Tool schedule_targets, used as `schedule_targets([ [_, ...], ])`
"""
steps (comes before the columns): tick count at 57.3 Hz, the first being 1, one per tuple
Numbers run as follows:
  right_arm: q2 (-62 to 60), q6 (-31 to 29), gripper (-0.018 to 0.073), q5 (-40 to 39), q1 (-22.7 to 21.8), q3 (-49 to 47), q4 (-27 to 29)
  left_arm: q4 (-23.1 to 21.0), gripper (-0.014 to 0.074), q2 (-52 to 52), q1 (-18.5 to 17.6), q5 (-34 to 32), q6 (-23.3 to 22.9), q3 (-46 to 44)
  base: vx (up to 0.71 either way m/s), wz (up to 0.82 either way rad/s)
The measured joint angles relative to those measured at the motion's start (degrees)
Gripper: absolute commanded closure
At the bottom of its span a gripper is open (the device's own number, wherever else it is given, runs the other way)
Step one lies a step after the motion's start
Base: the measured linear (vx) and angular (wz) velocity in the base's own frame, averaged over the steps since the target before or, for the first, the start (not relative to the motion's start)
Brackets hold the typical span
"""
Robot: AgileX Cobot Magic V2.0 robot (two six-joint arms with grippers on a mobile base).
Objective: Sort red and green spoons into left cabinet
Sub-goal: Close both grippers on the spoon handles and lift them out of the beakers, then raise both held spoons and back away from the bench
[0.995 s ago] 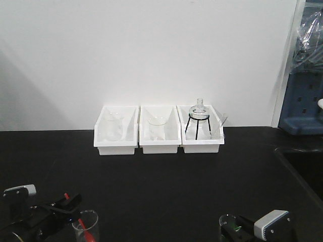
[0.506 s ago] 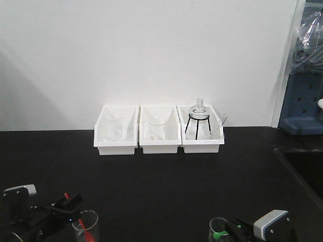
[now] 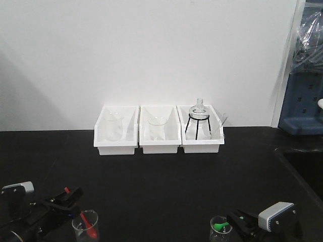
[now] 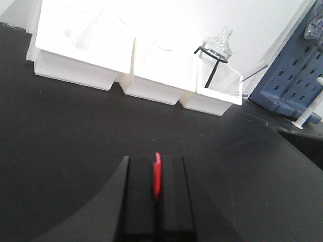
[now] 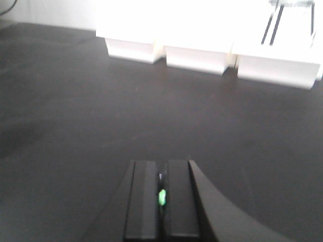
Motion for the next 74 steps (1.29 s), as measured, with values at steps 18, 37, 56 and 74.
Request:
schedule_targets([
  [18,-11.3,1.6,0.0566,11.7,0.0,0.0,0.0,0.2,0.0603,-7.5,0.0,3.3,0.0,0.0,0.00,0.00],
  [37,-27.8,7.6,0.0564,18.9,0.0,0.2,0.0,0.5,0.0603,-22.7,0.0,6.3,0.0,0.0,0.00,0.00],
  [56,-43.5,11.5,0.0564,31.4,0.0,0.4,0.0,9.0,0.0603,-46.4,0.0,24.1,-0.4,0.4,0.00,0.00],
  [74,-46.4,11.5,0.0564,34.4,0.0,0.7,0.0,13.0,0.0603,-69.1,0.0,40.0,-6.4,11.8,0.00,0.00],
])
